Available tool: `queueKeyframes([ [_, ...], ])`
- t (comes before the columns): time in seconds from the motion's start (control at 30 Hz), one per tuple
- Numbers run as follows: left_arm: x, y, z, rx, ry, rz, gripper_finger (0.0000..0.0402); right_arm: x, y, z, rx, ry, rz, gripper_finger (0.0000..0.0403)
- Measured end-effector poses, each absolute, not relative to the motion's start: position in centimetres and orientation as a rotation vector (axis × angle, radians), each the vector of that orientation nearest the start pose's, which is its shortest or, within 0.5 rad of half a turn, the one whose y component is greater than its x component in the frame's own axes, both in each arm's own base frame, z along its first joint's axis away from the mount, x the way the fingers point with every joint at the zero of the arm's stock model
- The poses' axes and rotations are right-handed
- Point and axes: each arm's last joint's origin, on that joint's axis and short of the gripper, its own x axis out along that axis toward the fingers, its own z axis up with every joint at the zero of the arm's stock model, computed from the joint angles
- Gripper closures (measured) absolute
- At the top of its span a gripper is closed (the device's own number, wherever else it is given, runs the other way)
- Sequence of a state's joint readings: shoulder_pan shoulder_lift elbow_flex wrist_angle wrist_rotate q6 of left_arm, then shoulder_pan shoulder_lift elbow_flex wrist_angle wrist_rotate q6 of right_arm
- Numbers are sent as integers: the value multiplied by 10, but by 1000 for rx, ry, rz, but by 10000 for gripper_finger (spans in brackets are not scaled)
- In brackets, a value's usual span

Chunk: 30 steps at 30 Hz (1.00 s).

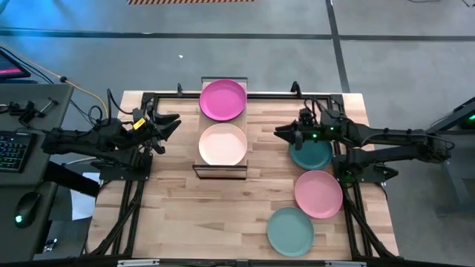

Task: Place and stack plates onto a shelf
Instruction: Stack the dark green plate on top of the pink plate on the shelf

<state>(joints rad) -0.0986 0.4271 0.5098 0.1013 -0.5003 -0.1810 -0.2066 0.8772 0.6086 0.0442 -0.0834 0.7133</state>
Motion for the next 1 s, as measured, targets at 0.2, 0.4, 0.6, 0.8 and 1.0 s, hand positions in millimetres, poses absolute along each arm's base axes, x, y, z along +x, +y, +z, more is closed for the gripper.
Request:
queueKeyframes([
  [0.2, 111, 3, 310, -233, -213, 384, 284, 175, -35, 239, 944, 574, -418, 246],
  [0.4, 111, 3, 310, -233, -213, 391, 284, 152, -31, 214, 1035, 876, -674, 252],
  [0.6, 111, 3, 310, -232, -212, 395, 284, 164, -35, 197, 926, 984, -748, 362],
  [0.8, 111, 3, 310, -233, -213, 395, 284, 191, -49, 166, 868, 1031, -845, 389],
  [1.0, 111, 3, 310, -234, -213, 394, 284, 204, -58, 145, 853, 1050, -910, 400],
])
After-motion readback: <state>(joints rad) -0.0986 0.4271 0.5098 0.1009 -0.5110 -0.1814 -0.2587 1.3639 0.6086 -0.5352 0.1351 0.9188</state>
